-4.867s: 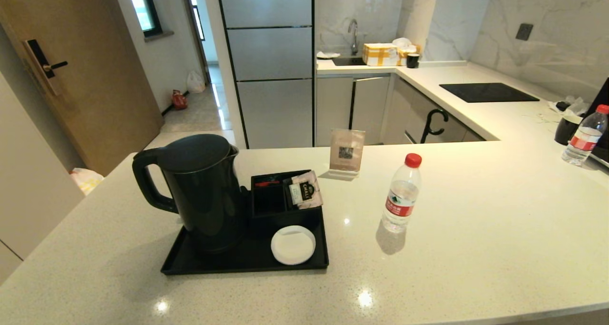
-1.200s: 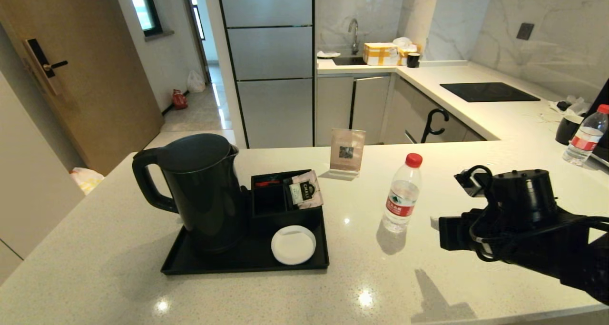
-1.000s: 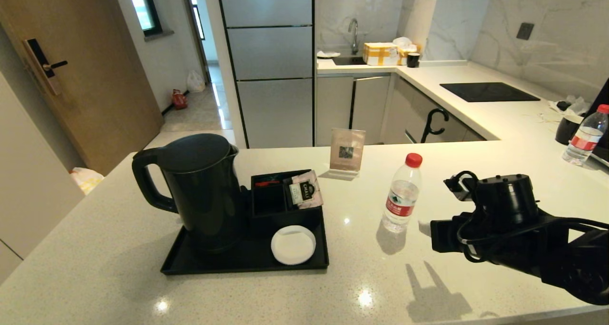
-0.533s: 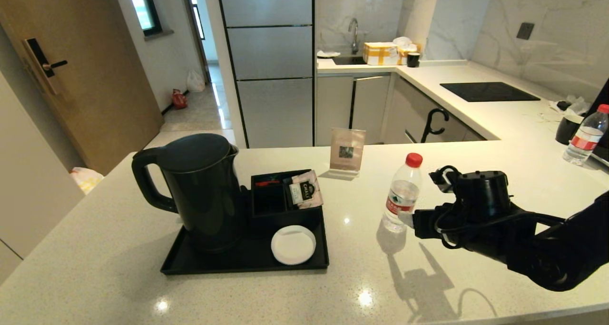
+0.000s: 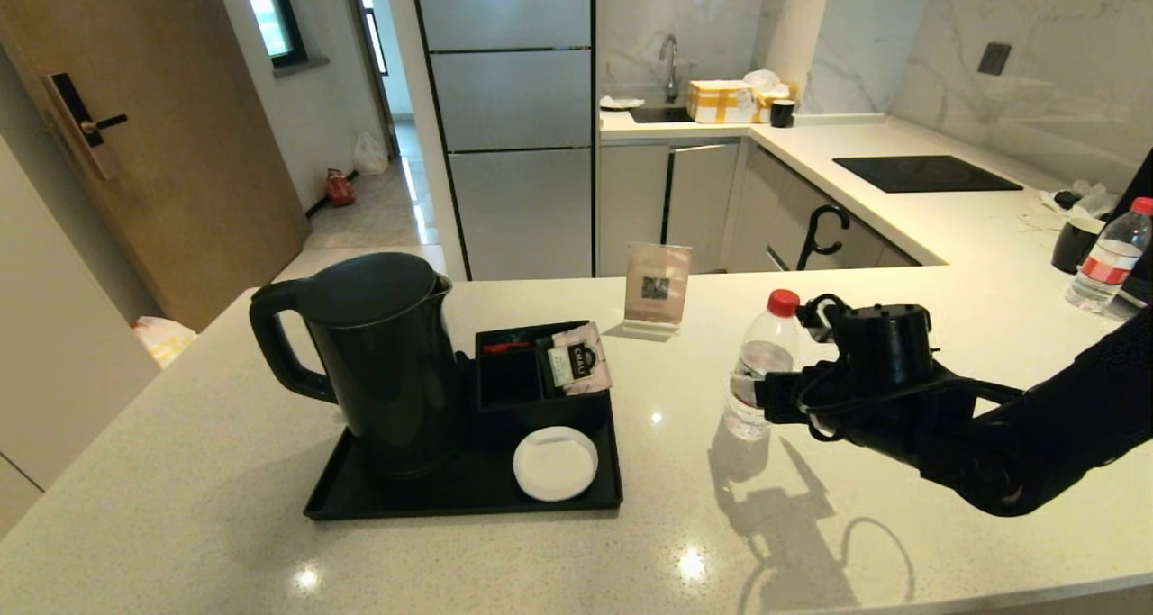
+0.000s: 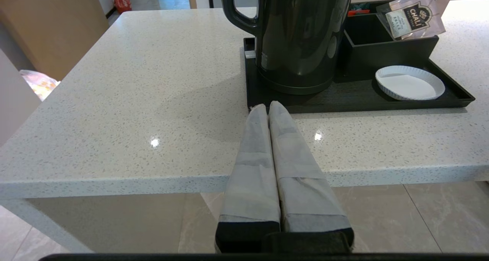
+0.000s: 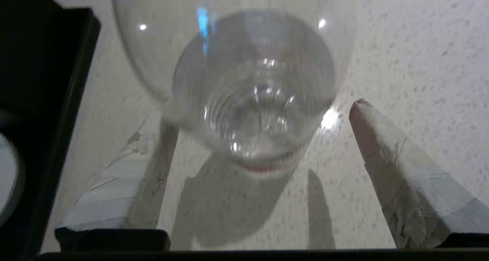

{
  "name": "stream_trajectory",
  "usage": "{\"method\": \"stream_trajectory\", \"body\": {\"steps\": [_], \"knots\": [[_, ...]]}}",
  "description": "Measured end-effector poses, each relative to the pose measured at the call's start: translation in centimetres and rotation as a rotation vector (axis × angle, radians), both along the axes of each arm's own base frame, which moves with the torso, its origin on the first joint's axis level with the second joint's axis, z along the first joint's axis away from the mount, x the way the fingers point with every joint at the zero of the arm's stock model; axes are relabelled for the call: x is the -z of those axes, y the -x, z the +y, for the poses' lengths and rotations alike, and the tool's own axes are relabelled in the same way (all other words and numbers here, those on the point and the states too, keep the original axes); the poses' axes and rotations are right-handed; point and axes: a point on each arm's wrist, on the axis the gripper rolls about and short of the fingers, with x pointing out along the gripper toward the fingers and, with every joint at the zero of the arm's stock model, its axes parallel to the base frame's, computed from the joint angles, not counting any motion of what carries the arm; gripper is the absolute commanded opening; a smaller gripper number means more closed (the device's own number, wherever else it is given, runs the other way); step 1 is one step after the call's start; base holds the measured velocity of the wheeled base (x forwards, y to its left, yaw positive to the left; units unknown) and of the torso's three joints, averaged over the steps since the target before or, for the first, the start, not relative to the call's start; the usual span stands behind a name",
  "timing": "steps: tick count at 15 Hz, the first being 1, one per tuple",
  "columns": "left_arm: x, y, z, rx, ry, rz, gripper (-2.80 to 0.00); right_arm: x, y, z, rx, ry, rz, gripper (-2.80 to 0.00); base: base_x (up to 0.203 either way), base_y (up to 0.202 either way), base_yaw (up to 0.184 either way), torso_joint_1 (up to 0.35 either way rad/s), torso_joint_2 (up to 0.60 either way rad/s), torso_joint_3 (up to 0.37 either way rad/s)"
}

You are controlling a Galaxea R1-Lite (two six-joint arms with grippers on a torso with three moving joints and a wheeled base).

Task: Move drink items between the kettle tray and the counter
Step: Return the bottled water to its original position

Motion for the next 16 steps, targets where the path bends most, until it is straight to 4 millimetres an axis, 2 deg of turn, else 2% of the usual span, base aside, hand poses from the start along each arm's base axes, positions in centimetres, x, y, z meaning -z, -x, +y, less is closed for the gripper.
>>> {"method": "stream_trajectory", "body": {"steps": [4, 7, 8, 13, 16], "knots": [[0.0, 0.0, 0.0, 0.000, 0.000, 0.000, -2.80, 0.2, -1.8, 1.0, 0.052, 0.037, -0.092, 0.00, 0.000, 0.000, 0.000, 0.000, 0.00, 0.000], [0.0, 0.0, 0.0, 0.000, 0.000, 0.000, -2.80, 0.8, -2.4, 1.7, 0.086, 0.072, -0.103, 0.00, 0.000, 0.000, 0.000, 0.000, 0.00, 0.000], [0.0, 0.0, 0.0, 0.000, 0.000, 0.000, -2.80, 1.0, -2.5, 1.8, 0.093, 0.077, -0.103, -2.80, 0.000, 0.000, 0.000, 0.000, 0.00, 0.000], [0.0, 0.0, 0.0, 0.000, 0.000, 0.000, -2.80, 1.4, -2.7, 2.1, 0.089, 0.082, -0.094, -2.80, 0.000, 0.000, 0.000, 0.000, 0.00, 0.000], [0.0, 0.0, 0.0, 0.000, 0.000, 0.000, -2.80, 1.2, -2.0, 2.4, 0.077, 0.085, -0.075, -2.80, 0.000, 0.000, 0.000, 0.000, 0.00, 0.000]]}}
